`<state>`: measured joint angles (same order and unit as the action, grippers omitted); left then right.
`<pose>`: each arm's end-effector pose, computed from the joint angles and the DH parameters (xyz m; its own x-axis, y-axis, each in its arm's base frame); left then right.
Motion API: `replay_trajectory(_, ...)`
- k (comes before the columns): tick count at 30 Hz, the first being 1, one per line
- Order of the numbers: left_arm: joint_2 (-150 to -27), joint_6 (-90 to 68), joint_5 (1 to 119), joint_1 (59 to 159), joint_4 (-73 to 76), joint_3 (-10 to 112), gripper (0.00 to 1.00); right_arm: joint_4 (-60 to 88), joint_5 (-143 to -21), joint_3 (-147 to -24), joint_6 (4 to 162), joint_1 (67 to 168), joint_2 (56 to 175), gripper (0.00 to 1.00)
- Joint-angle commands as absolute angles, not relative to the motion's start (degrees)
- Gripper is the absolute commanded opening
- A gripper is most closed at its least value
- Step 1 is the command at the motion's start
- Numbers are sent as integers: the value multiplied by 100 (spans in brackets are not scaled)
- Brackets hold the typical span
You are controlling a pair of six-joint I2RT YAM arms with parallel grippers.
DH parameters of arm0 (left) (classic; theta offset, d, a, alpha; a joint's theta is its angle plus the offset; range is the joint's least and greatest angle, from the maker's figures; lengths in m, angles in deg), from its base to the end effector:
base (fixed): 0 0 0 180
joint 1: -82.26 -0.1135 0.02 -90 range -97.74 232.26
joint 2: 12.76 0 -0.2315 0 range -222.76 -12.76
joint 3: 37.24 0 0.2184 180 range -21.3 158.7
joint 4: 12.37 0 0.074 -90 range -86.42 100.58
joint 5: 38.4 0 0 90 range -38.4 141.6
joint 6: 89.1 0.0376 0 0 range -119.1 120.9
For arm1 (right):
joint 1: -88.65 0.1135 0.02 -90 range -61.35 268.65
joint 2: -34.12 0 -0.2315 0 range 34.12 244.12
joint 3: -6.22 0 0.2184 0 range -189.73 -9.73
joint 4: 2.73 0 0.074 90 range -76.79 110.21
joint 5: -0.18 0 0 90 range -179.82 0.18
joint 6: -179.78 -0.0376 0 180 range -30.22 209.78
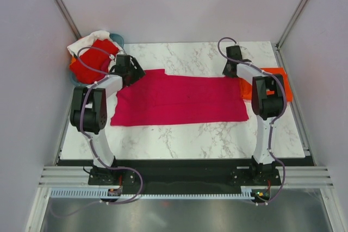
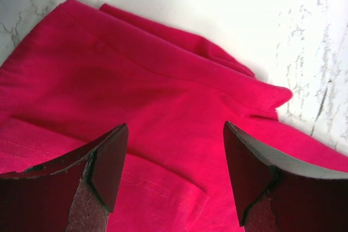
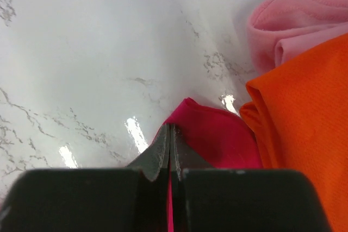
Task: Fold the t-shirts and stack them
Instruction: Fold the tshirt
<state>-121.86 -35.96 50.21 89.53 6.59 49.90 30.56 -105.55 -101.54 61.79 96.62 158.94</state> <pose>0.3797 -0.0475 0.1775 -0.5848 -0.5299 -0.6141 -0.3031 0.8450 -0.4406 0.4285 0.0497 0.1546 -0.6556 0.3644 -0.6614 0.3913 0.9130 0.1151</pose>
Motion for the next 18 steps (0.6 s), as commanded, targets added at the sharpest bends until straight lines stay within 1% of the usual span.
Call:
replay_trajectory(1,-12333,-3566,4940,8973,806,5087,78,3141,-10705,-10517,6227,9595,16200,0)
replay_trajectory(5,-12421,-3934,4695,8903,868,4911,79,3413,-10749,-10913,5965,9402,16665,0)
replay_trajectory(8,-12403,-3997,4720,8824,640,4691,79,3431,-10645,-10948,5815,9191,16763,0)
replay_trajectory(13,-12623,-4005,4729,8824,762,4788,79,3448,-10486,-11107,5770,9032,16851,0)
replay_trajectory(14,-12614,-4023,4721,8824,771,4761,79,3457,-10424,-11150,5770,9015,16860,2)
replay_trajectory(15,-12605,-4023,4694,8824,763,4752,79,3457,-10337,-11168,5779,9006,16860,8)
replay_trajectory(16,-12544,-4023,4633,8824,762,4717,79,3431,-10258,-11168,5857,9006,16834,16)
replay_trajectory(17,-12483,-3962,4580,8832,762,4700,79,3396,-10126,-11168,5876,9006,16772,28)
replay_trajectory(18,-12430,-3910,4510,8841,754,4700,79,3343,-10064,-11107,5893,9023,16737,32)
